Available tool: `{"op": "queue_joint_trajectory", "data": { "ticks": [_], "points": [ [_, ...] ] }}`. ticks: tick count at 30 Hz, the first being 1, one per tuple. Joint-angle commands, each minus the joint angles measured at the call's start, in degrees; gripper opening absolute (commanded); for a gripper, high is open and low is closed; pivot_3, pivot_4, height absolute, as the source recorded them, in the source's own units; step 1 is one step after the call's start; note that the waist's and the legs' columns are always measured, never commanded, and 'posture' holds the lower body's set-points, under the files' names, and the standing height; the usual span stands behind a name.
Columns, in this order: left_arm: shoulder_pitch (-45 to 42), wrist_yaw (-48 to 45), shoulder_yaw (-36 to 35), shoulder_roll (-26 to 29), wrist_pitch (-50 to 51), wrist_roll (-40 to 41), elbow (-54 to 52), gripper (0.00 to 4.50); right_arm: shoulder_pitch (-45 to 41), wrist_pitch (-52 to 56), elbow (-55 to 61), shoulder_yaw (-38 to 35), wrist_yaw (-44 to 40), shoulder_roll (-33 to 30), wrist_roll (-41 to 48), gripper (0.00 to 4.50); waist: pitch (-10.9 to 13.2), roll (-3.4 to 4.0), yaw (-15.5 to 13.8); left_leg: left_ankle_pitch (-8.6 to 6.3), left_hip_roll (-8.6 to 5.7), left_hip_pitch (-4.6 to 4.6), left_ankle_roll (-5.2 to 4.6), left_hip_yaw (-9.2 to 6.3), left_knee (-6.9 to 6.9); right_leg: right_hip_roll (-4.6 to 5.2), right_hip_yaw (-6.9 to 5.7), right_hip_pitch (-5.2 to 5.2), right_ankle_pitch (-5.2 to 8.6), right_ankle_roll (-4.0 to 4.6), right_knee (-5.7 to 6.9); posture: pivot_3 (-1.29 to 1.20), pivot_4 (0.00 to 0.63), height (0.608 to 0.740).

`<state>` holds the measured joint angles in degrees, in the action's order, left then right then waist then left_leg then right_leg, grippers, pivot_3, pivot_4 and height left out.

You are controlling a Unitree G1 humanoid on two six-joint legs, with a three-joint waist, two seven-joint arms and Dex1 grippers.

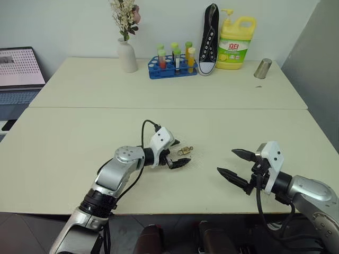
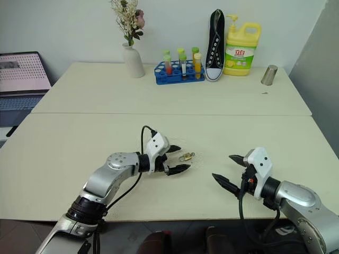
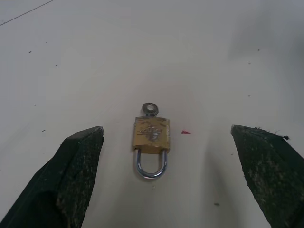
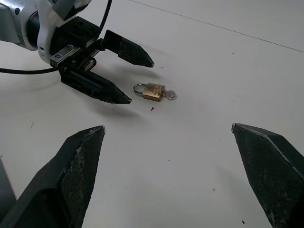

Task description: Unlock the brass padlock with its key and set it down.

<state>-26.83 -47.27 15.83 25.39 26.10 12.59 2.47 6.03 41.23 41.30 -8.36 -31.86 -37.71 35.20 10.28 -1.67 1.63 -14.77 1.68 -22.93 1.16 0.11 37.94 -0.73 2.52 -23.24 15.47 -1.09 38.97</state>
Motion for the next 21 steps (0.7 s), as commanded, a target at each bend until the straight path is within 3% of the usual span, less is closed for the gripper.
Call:
{"op": "queue_joint_trajectory", "data": {
  "ticks": [1,13,15,21],
  "points": [
    [-2.51,-1.06,0.54,-1.04,-3.37,-1.87,3.29,4.50,0.67,0.92,4.03,-2.06,2.01,0.42,1.69,4.48,0.00,0.00,0.00,0.00,0.00,0.00,0.00,0.02,0.00,0.00,0.02,0.00,0.00,0.00,0.00,0.00,0.150,0.740],
    [-4.48,-6.97,2.82,-4.01,-3.10,-3.04,8.75,4.50,2.47,2.78,7.31,-2.07,5.03,0.64,3.87,4.48,-0.01,-0.01,-0.05,0.00,-0.02,-0.02,0.00,0.00,0.01,0.02,0.00,0.01,0.00,-0.01,-0.02,0.00,0.150,0.740],
    [-4.91,-6.68,3.29,-4.15,-3.31,-4.28,9.92,4.11,2.33,2.74,7.34,-2.14,5.12,0.58,4.01,4.50,-0.01,-0.01,-0.06,0.00,-0.02,-0.02,0.00,0.01,0.02,0.02,-0.01,0.01,0.00,-0.01,-0.02,0.00,0.150,0.740],
    [-5.67,-6.48,3.40,-3.78,-3.39,-6.47,12.71,2.40,2.35,2.32,7.33,-1.96,5.30,0.67,4.13,4.50,-0.02,-0.02,-0.06,0.00,-0.02,-0.01,0.00,0.01,0.02,0.02,0.00,0.02,0.00,-0.01,-0.02,0.00,0.150,0.740]
  ]
}}
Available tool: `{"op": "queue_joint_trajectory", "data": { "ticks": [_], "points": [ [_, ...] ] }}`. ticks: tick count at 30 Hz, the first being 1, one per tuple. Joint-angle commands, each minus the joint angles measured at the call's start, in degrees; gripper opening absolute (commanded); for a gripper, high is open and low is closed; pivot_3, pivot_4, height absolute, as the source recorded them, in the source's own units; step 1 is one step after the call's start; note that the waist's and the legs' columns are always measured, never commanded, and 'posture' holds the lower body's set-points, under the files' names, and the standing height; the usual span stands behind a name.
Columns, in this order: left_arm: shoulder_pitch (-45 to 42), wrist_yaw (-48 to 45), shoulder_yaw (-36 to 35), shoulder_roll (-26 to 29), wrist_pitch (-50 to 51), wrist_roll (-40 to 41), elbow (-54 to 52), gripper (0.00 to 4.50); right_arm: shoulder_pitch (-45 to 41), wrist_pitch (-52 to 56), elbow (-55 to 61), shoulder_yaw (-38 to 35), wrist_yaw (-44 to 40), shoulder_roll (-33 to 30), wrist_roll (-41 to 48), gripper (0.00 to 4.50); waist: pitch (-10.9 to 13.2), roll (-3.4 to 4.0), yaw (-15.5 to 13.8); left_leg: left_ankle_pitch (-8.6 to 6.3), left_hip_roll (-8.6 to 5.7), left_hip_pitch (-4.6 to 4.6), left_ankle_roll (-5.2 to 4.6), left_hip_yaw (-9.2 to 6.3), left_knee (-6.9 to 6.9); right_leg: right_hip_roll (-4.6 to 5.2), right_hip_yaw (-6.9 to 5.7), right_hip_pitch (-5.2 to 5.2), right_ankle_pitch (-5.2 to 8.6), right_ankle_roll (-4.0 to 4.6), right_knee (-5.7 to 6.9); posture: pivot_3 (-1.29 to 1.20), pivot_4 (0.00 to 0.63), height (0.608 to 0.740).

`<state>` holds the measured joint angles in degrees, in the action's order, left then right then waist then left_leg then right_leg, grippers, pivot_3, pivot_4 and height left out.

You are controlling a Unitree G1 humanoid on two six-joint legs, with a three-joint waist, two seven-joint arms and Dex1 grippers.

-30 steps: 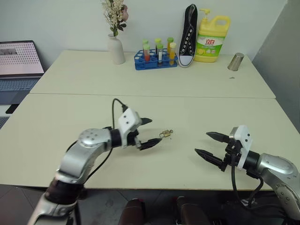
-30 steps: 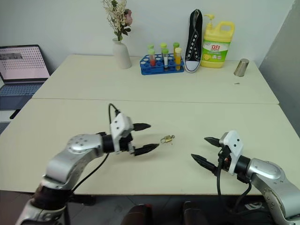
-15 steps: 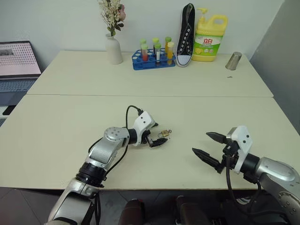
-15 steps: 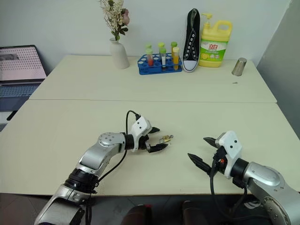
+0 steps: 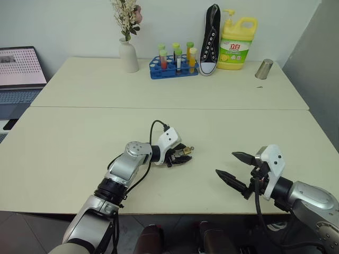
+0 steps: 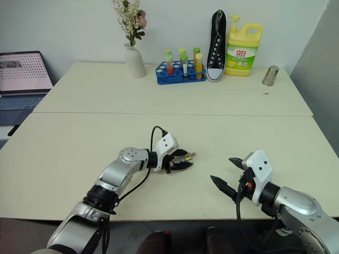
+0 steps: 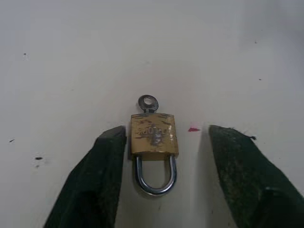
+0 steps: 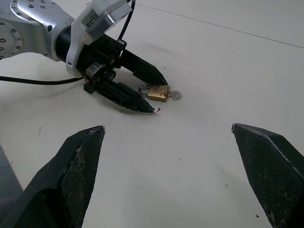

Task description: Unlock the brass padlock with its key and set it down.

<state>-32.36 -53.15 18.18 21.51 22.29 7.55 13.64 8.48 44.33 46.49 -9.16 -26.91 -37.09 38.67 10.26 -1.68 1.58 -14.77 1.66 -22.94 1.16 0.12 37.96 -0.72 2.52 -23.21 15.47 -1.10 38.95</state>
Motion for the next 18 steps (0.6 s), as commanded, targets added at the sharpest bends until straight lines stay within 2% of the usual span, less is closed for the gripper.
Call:
{"op": "queue_joint_trajectory", "data": {
  "ticks": [1,5,11,14,17,18],
  "points": [
    [0.02,-0.81,1.18,0.17,0.26,-1.62,1.56,2.23,-0.07,-0.88,2.14,-1.14,0.39,0.07,0.67,4.50,-0.01,-0.01,-0.01,0.00,0.00,0.00,0.00,-0.01,0.00,0.00,-0.01,0.00,0.00,0.00,0.00,0.00,0.150,0.740],
    [0.43,-1.96,1.66,0.38,-0.24,-2.21,1.15,0.97,-0.15,-1.25,1.89,-1.25,0.19,-0.07,0.58,4.50,-0.01,0.00,-0.01,0.00,0.00,0.00,0.00,-0.01,0.00,0.00,-0.01,0.00,0.00,0.00,0.00,0.00,0.150,0.740],
    [1.74,-5.45,1.81,1.81,-2.39,-1.56,-1.09,0.96,-0.55,-2.33,1.26,-0.79,-0.62,-0.52,-0.56,4.50,-0.02,0.00,0.01,0.00,0.01,0.01,0.00,0.00,0.00,0.00,0.00,0.00,0.00,0.00,0.00,0.00,0.150,0.740],
    [2.83,-6.55,0.87,1.56,-8.41,-0.99,-2.62,0.96,-0.96,-3.54,0.69,-0.36,-1.19,-0.72,-1.80,4.50,-0.02,0.00,0.02,0.00,0.01,0.01,0.00,0.01,-0.01,0.00,0.01,0.00,0.00,0.00,0.00,0.00,0.150,0.740],
    [4.14,-9.91,-0.62,3.88,-19.16,-0.49,-6.83,0.96,-1.46,-6.48,0.38,0.85,-2.61,-1.44,-4.74,4.50,-0.01,0.00,0.01,0.00,0.02,0.00,0.00,0.01,-0.01,0.00,0.01,-0.01,0.00,0.00,0.00,0.00,0.150,0.740],
    [4.59,-11.98,-1.64,4.78,-28.61,0.11,-7.87,0.96,-1.29,-7.35,0.51,1.40,-3.47,-1.98,-5.60,4.50,0.00,0.00,-0.02,0.00,0.03,0.00,0.00,0.01,-0.02,0.00,0.01,-0.01,0.00,0.00,-0.01,0.00,0.150,0.740]
  ]
}}
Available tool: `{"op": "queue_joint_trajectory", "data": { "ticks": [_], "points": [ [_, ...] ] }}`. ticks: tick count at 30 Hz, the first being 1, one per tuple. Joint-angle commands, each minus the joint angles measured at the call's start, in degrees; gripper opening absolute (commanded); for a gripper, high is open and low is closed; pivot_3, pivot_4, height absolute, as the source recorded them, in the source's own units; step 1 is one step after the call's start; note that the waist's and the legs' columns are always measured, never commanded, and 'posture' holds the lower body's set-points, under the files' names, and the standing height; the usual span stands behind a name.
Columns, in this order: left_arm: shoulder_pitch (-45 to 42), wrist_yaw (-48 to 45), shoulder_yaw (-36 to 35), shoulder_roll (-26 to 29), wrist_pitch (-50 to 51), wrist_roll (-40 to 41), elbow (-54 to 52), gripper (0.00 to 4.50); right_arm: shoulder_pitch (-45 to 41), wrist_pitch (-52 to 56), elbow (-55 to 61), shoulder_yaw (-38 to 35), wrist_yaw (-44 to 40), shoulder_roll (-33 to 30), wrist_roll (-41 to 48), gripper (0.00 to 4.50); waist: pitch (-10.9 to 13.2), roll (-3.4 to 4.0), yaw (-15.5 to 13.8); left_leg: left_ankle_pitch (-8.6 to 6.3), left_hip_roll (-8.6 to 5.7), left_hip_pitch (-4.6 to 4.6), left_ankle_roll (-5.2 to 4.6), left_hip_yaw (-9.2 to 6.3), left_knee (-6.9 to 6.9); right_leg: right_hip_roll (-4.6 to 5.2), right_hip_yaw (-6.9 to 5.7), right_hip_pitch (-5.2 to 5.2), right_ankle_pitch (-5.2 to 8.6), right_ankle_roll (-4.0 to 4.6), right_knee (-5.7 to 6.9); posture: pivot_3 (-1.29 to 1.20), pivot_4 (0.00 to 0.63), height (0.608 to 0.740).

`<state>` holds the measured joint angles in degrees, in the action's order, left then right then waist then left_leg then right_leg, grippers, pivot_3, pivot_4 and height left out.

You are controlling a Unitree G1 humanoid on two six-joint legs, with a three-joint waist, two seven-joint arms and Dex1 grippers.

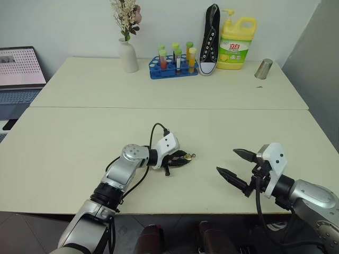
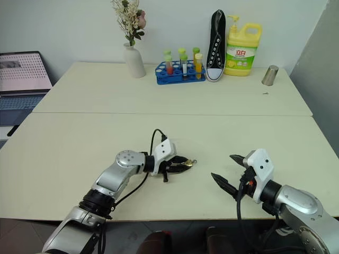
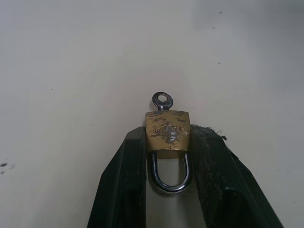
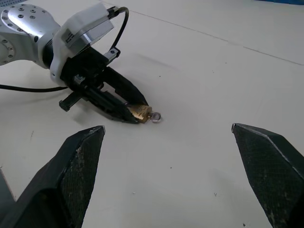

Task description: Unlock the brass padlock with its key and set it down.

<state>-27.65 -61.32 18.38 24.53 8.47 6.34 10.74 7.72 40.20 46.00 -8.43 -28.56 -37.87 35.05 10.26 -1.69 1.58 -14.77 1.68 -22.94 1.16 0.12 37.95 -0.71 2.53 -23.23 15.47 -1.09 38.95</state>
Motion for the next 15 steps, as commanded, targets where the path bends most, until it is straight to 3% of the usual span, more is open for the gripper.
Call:
{"op": "queue_joint_trajectory", "data": {
  "ticks": [1,3,10,15],
  "points": [
    [-0.18,-4.48,-2.44,3.05,-23.19,0.44,-5.14,0.96,-0.38,-3.61,0.98,1.06,-3.23,-1.80,-1.83,4.50,0.01,0.00,-0.04,0.00,0.00,0.00,0.00,-0.01,0.00,0.00,-0.01,0.00,0.00,0.00,0.00,0.00,0.150,0.740],
    [-0.88,-4.41,-2.91,4.72,-35.29,-1.57,-3.90,0.96,-0.38,-4.09,0.64,1.48,-5.13,-2.52,-1.51,4.50,0.00,0.01,-0.11,0.00,0.01,0.00,0.00,0.01,-0.01,0.01,0.01,0.00,0.00,0.01,-0.01,0.00,0.150,0.740],
    [-4.12,3.39,-5.30,7.19,-61.20,-9.49,3.63,0.96,-5.37,-0.30,-2.80,1.33,-9.15,-2.39,6.37,4.50,0.00,0.00,-0.09,0.00,-0.01,0.02,0.00,0.03,0.03,0.03,0.02,0.04,-0.01,-0.01,-0.01,0.00,0.150,0.740],
    [-4.60,10.38,-5.95,8.24,-69.99,-15.98,6.08,0.96,-10.09,2.47,-5.11,3.58,-9.54,-1.49,9.78,4.50,0.01,-0.01,-0.05,0.00,0.00,0.01,0.00,0.03,0.02,0.02,0.00,0.03,-0.01,-0.01,-0.01,0.00,0.150,0.740]
  ]
}}
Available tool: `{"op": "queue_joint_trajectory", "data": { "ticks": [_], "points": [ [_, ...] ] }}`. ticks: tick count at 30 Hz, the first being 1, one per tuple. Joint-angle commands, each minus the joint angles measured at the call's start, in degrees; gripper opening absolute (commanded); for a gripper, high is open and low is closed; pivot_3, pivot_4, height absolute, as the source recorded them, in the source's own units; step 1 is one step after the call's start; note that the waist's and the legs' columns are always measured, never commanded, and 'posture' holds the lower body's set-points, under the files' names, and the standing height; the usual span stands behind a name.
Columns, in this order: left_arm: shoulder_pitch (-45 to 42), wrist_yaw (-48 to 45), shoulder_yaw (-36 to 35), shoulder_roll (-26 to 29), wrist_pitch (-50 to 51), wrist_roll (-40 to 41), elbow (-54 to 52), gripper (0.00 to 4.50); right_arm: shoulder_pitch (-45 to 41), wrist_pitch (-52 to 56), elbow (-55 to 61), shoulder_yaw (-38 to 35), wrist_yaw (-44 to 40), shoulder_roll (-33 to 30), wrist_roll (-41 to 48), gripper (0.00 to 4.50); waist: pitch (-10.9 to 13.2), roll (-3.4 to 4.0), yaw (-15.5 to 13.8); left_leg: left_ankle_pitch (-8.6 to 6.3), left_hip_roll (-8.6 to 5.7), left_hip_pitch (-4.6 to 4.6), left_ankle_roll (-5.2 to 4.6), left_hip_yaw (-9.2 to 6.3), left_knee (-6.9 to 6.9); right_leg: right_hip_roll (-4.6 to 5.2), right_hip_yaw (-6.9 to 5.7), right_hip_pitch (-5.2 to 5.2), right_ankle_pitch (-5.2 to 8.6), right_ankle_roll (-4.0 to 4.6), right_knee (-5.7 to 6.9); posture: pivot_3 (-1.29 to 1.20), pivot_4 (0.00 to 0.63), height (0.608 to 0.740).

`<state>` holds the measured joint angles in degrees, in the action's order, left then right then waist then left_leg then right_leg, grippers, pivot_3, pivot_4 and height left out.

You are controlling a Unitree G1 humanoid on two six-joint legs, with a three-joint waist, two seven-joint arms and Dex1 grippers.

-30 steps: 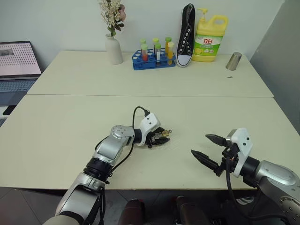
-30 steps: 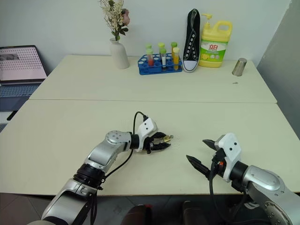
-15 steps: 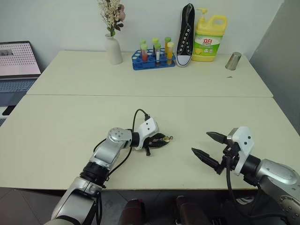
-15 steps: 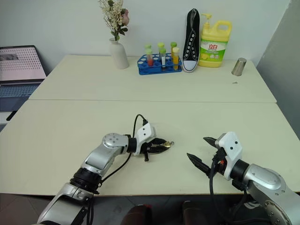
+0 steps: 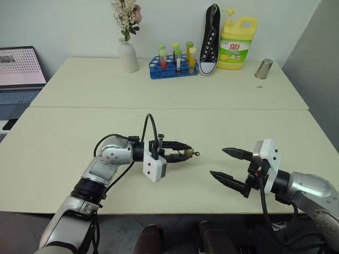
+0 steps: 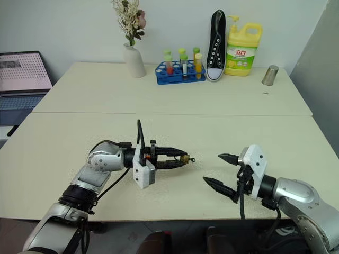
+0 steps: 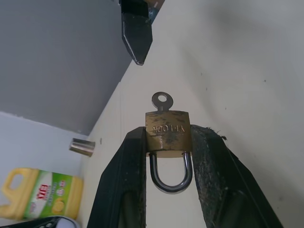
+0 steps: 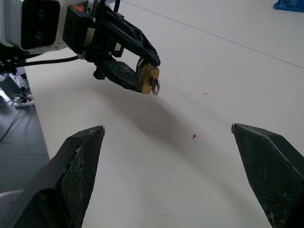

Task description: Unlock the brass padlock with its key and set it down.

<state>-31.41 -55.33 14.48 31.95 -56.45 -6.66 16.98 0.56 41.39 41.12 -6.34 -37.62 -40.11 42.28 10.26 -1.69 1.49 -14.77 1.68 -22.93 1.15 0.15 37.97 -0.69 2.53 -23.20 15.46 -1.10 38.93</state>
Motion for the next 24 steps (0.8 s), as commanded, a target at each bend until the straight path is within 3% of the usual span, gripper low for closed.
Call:
{"op": "queue_joint_trajectory", "data": {
  "ticks": [1,8,23,24],
  "points": [
    [-0.40,5.31,-1.97,1.23,-6.04,-3.67,-0.59,0.96,-4.36,1.75,-0.80,2.58,-0.67,1.12,2.85,4.50,0.00,0.00,0.11,0.00,0.00,0.00,0.00,0.00,0.00,0.00,0.01,0.00,0.00,0.00,0.00,0.00,0.150,0.740],
    [0.87,12.02,-2.45,1.82,-6.08,-6.92,-2.60,0.96,-12.24,5.24,-6.53,6.35,-0.90,3.87,5.12,4.50,0.00,0.00,0.13,0.00,0.02,0.00,0.00,0.00,0.01,0.00,-0.02,0.00,-0.01,0.00,0.01,0.00,0.150,0.740],
    [1.82,15.83,0.08,4.09,-4.30,-8.38,-3.57,0.96,-17.68,6.27,-11.91,10.16,-4.37,6.35,4.64,4.50,0.00,0.00,0.12,0.00,0.04,0.00,0.00,0.00,0.00,0.01,-0.04,-0.01,-0.02,0.00,0.03,0.00,0.150,0.740],
    [1.87,15.86,0.23,4.16,-4.26,-8.31,-3.69,0.96,-17.91,6.28,-12.15,10.24,-4.48,6.54,4.59,4.32,0.00,0.01,0.12,0.00,0.04,0.01,0.00,0.00,0.00,0.01,-0.04,-0.01,-0.02,0.00,0.03,0.00,0.150,0.740]
  ]
}}
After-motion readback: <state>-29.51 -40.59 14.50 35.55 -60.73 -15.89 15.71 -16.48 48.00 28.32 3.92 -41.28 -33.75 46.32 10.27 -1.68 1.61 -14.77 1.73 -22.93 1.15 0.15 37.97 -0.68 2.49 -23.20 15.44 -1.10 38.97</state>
